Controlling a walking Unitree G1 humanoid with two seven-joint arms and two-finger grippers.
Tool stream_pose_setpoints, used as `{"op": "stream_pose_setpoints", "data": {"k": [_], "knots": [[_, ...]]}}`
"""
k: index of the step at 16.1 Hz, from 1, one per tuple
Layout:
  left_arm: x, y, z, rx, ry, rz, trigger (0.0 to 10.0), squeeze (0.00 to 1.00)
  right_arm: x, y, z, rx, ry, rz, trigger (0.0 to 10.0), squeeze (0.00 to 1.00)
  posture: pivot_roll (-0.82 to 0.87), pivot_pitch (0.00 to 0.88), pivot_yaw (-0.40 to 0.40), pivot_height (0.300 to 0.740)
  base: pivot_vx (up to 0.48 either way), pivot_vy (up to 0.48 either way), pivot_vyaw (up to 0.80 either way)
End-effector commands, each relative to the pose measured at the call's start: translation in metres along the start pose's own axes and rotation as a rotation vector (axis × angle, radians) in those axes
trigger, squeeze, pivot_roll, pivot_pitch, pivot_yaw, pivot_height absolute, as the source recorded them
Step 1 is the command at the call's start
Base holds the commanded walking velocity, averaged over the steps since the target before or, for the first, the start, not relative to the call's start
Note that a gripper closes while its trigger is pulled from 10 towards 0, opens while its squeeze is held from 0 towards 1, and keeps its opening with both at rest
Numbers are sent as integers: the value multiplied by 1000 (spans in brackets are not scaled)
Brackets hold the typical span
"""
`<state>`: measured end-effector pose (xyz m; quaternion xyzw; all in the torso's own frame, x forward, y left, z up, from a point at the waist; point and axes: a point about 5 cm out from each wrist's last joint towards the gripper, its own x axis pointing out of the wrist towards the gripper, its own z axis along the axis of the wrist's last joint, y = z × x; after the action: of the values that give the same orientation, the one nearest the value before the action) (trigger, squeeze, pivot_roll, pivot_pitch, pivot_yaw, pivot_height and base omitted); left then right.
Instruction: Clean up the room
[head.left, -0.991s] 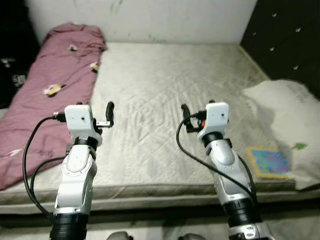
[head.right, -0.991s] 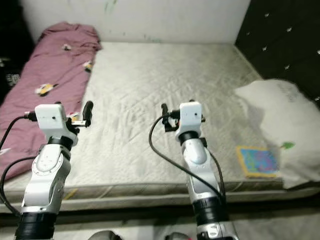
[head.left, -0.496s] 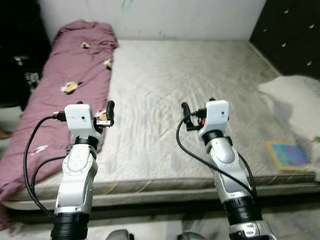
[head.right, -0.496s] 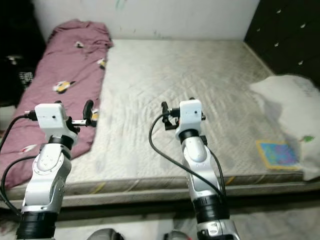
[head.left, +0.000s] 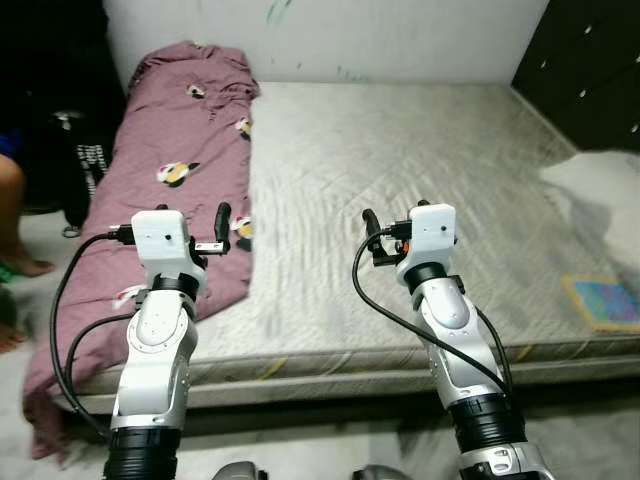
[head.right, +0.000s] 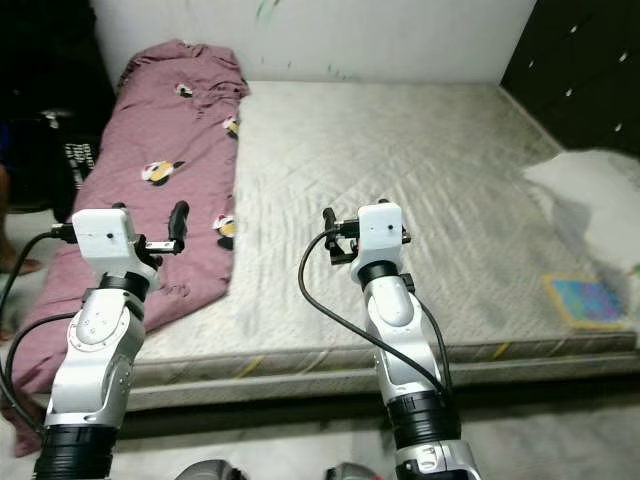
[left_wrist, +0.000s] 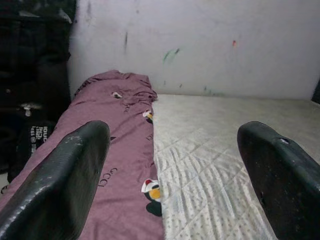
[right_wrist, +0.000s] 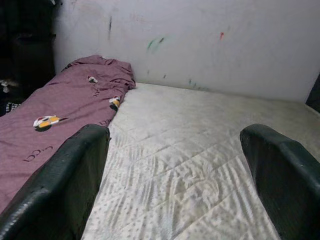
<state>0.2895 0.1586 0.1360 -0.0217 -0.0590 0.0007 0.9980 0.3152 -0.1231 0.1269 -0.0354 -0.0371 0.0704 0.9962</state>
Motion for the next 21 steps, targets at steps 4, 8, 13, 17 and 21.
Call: {"op": "stream_pose_setpoints", "data": {"k": [4, 8, 13, 17, 21], "knots": [[0, -5, 1, -8, -5, -22, 10000, 0, -1, -6, -1, -1, 8, -12, 10000, 0, 10, 0, -30, 740, 0, 480, 0], [0, -5, 1, -8, -5, -19, 10000, 0, 0, -6, -1, 1, 10, -11, 10000, 0, 9, 0, -29, 740, 0, 480, 0], [1, -4, 1, -4, -6, -16, 10000, 0, 0, -5, -1, 2, 11, -5, 10000, 0, 8, 0, -30, 740, 0, 480, 0], [1, -3, 2, 19, -13, 1, 10000, 0, 1, -5, -1, 1, 14, -1, 10000, 0, 7, 0, -30, 740, 0, 240, 0], [1, -3, 6, 28, -45, -12, 10000, 0, 2, -4, -1, 1, 14, 1, 10000, 0, 5, 0, -29, 740, 0, 0, 0]]}}
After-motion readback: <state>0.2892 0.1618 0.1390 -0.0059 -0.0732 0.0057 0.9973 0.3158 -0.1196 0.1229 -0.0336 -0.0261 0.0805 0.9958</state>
